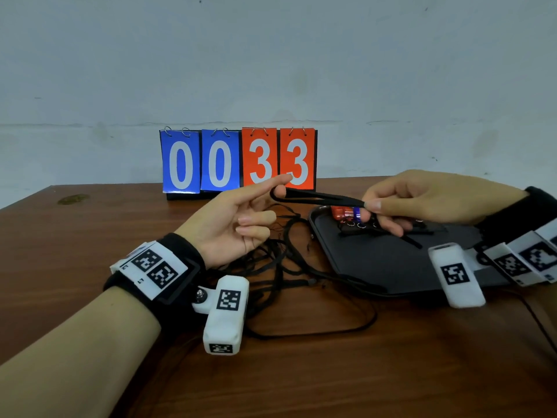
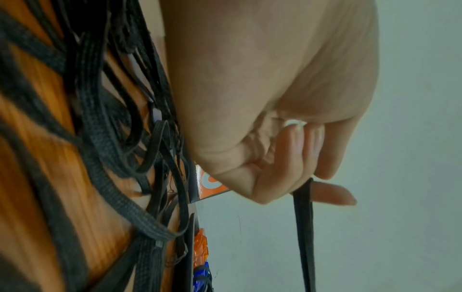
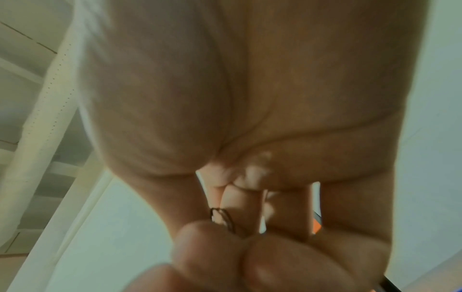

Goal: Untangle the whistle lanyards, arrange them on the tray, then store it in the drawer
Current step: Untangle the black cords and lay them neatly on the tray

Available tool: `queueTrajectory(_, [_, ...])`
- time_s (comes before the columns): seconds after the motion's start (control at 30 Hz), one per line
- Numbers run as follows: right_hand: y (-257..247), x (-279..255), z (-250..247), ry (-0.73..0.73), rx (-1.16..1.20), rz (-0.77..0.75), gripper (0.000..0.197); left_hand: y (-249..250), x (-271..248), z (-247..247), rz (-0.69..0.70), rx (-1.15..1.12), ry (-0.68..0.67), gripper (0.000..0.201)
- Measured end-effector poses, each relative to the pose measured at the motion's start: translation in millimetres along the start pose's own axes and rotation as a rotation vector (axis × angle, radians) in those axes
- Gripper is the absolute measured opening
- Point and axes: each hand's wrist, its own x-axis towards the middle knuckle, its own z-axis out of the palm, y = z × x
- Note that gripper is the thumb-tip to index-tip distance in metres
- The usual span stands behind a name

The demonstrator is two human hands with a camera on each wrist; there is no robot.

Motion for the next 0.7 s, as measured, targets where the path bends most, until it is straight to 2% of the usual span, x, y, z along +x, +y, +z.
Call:
queueTrajectory(0.13, [-1, -3, -1, -0.084, -0.009, 0.011, 0.031, -2, 0, 8, 0.044, -0.009, 0.041, 0.027])
queueTrajectory(0.2, [-3, -5, -1, -0.115, -0.045, 0.021, 0.04, -1, 1, 8, 0.074, -0.028, 0.059, 0.028])
queueTrajectory(0.3, [0, -7, -4, -0.082, 0.003, 0.038, 0.029, 3, 0, 3, 0.107, -0.043, 0.094, 0.034])
queueTrajectory(0.53, [1, -5, -1, -0.061, 0.049, 0.063, 0.03, 1, 1, 2, 0.067, -0.031, 0.095, 0.027])
queueTrajectory(0.6, [-2, -5, 2, -0.072, 0.024, 0.038, 0.027, 3, -1, 4, 0.064, -0.021, 0.039, 0.025])
queueTrajectory(0.7, [-12, -7, 6, -0.101, -0.073, -0.044, 0.024, 5, -5, 7, 0.004, -0.044, -0.241, 0.025])
